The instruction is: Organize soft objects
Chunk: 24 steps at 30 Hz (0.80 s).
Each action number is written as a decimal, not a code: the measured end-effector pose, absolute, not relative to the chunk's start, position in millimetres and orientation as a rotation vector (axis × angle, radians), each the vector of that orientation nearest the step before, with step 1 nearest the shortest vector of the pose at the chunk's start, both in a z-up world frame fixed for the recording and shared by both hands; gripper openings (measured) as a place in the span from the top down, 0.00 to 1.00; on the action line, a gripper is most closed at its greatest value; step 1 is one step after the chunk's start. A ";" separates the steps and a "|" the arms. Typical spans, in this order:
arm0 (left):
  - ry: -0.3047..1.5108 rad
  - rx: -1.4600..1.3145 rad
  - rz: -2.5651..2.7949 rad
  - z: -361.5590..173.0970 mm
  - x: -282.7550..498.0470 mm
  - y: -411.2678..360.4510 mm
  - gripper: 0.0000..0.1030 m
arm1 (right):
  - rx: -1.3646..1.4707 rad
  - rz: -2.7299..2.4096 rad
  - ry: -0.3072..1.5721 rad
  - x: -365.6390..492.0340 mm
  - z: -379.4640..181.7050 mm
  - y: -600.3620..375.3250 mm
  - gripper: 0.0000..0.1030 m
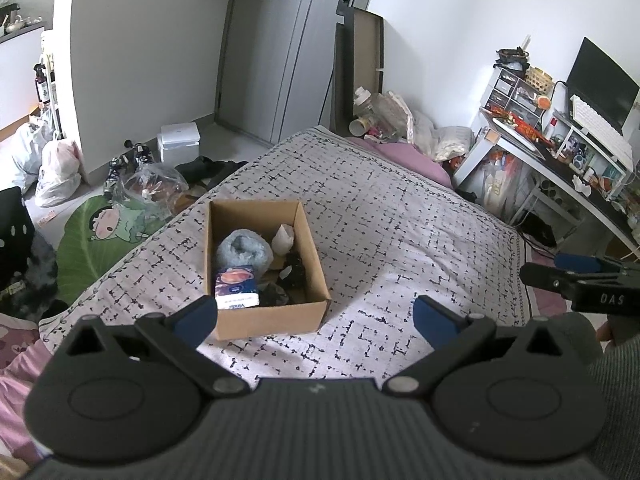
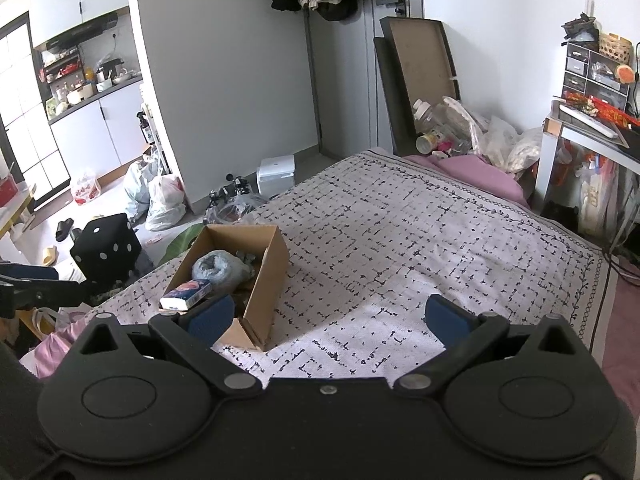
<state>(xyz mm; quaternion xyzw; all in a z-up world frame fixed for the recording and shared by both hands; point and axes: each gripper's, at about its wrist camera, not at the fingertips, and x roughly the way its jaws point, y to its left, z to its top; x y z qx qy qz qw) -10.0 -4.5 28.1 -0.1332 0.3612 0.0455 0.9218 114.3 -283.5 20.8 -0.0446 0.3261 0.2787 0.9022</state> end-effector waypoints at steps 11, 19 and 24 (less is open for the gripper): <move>0.741 -0.272 0.093 27.4 -10.6 -3.7 0.00 | -0.091 0.572 0.676 115.0 20.6 -285.0 0.00; 0.742 -0.272 0.094 27.4 -10.7 -3.9 0.00 | -0.089 0.571 0.676 115.9 21.0 -285.9 0.00; 0.741 -0.264 0.095 28.2 -11.0 -4.3 0.00 | -0.088 0.572 0.676 116.2 21.0 -286.5 0.00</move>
